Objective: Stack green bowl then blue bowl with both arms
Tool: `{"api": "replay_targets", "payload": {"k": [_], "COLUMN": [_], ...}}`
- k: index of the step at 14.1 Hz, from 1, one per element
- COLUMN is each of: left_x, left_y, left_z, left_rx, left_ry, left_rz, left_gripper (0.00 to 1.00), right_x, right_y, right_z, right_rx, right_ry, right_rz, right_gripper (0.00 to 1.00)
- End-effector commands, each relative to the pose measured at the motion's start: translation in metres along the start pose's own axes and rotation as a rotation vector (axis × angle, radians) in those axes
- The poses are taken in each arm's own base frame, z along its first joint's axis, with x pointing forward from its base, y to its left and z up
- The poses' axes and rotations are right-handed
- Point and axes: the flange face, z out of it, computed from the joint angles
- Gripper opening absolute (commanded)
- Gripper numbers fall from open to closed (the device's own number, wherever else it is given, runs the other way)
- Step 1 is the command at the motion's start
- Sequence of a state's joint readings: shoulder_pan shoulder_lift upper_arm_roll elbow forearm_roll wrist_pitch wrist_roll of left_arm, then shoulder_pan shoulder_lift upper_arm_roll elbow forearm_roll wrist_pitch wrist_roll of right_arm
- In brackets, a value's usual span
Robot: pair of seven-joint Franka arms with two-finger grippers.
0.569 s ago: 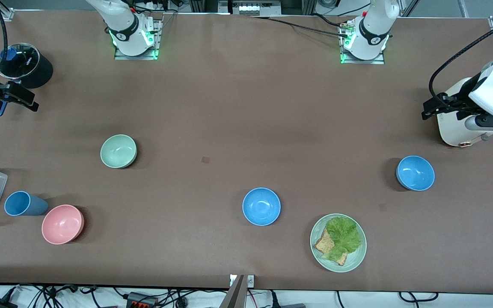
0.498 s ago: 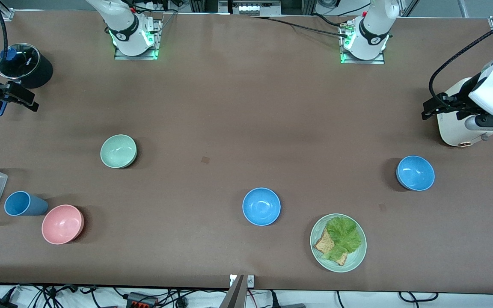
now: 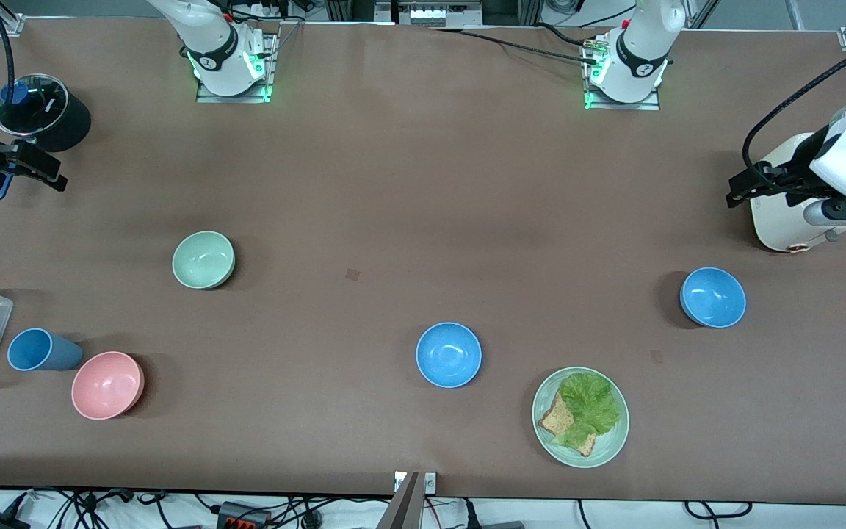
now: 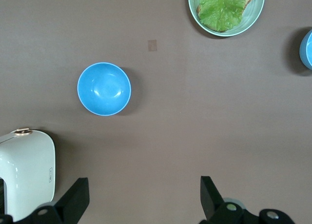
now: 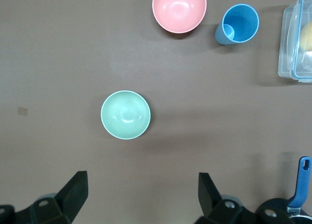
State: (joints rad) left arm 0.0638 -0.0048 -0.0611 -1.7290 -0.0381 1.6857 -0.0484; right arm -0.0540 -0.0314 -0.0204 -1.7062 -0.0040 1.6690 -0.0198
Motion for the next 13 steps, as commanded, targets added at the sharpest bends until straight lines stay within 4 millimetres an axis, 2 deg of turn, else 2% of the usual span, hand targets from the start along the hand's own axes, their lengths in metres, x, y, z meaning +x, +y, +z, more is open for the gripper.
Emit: {"api": "replay_targets", "payload": {"k": [1, 6, 7, 10, 13], "left_x": [0.003, 0.002, 0.001, 0.001, 0.001], "left_y": [0.0, 0.001, 0.001, 0.001, 0.004], "left_z": [-0.005, -0.006, -0.006, -0.005, -0.006], "left_rx": [-0.007, -0.005, -0.005, -0.005, -0.004], "left_ry": [-0.003, -0.012, -0.014, -0.018, -0.017], "left_rz": [-0.007, -0.002, -0.001, -0.001, -0.001], "left_gripper": [1.0, 1.0, 1.0, 1.0, 1.0], "right_x": [0.003, 0.05, 0.055, 0.072, 0.076], "right_y": [0.0, 0.002, 0.001, -0.003, -0.004], "right_z": [0.015, 0.128, 0.147, 0.222, 0.293], "right_rx": [-0.014, -0.011, -0.011, -0.012, -0.011], "right_ry": [-0.028, -0.162, -0.181, -0.244, -0.332], "right_rz": [-0.024, -0.023, -0.024, -0.032, -0.029], "right_gripper": [1.0, 1.0, 1.0, 1.0, 1.0]}}
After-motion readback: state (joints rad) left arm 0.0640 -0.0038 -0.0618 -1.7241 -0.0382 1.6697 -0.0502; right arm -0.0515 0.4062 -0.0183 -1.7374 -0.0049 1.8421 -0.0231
